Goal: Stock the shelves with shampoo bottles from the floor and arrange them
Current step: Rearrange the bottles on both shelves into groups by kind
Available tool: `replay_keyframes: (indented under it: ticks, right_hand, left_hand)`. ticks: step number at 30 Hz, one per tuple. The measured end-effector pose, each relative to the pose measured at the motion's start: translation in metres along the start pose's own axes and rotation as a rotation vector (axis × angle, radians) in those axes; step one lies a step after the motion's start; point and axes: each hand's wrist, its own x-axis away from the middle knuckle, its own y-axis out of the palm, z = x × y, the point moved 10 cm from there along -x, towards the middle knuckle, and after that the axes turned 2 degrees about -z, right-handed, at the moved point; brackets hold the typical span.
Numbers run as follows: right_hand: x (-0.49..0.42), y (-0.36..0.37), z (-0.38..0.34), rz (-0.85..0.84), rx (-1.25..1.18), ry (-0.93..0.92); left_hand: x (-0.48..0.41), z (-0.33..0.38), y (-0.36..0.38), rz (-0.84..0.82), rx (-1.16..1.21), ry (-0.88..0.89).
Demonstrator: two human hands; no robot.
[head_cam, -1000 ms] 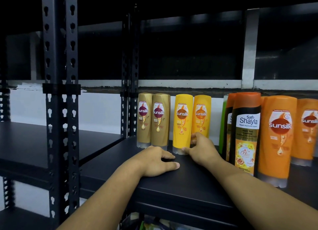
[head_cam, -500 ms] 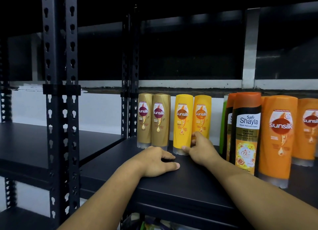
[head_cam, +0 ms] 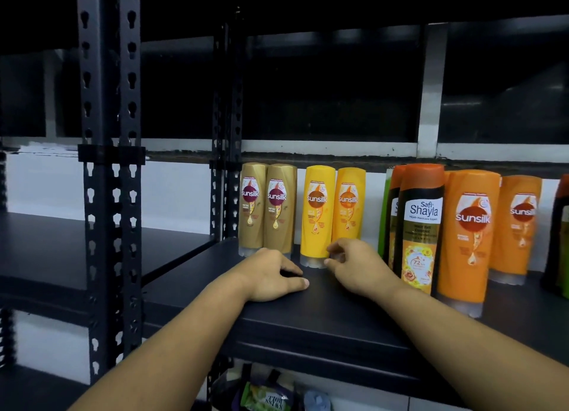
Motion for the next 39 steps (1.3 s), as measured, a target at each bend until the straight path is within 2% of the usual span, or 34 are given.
replay_keyframes:
  ticks: [4,7,9,20,27,35,39]
  right_hand:
    - [0.05,-0.01,-0.015,-0.156,0.017,-0.14]
    - [0.093,-0.021,-0.006,-0.268,0.124,-0.219]
    - [0.121,-0.033,0.009,-0.317,0.173,-0.229]
    - [0.203,-0.139,0.153,-0.262,0.409,0.097]
    - [0.222,-0.198,0.234,-0.224,0.411,0.331]
    - [0.205,-0.232,0.301,-0.211,0.384,0.489]
    - [0.191,-0.244,0.327,-0.048,0.196,0.584]
  left_hand:
    - [0.012,0.02,-0.007,0.014,-0.052,0.055]
    - [0.026,0.046,0.005,-0.062,0.03,0.105]
    - [0.037,0.077,0.019,-0.111,0.004,0.201]
    - [0.038,0.264,0.094,-0.238,-0.002,0.516]
    - [-0.011,0.365,0.144,-0.294,-0.08,0.581]
    - [-0.071,0.396,0.187,-0.376,-0.132,0.504]
    - [-0.072,0.396,0.195,-0.396,-0.086,0.516]
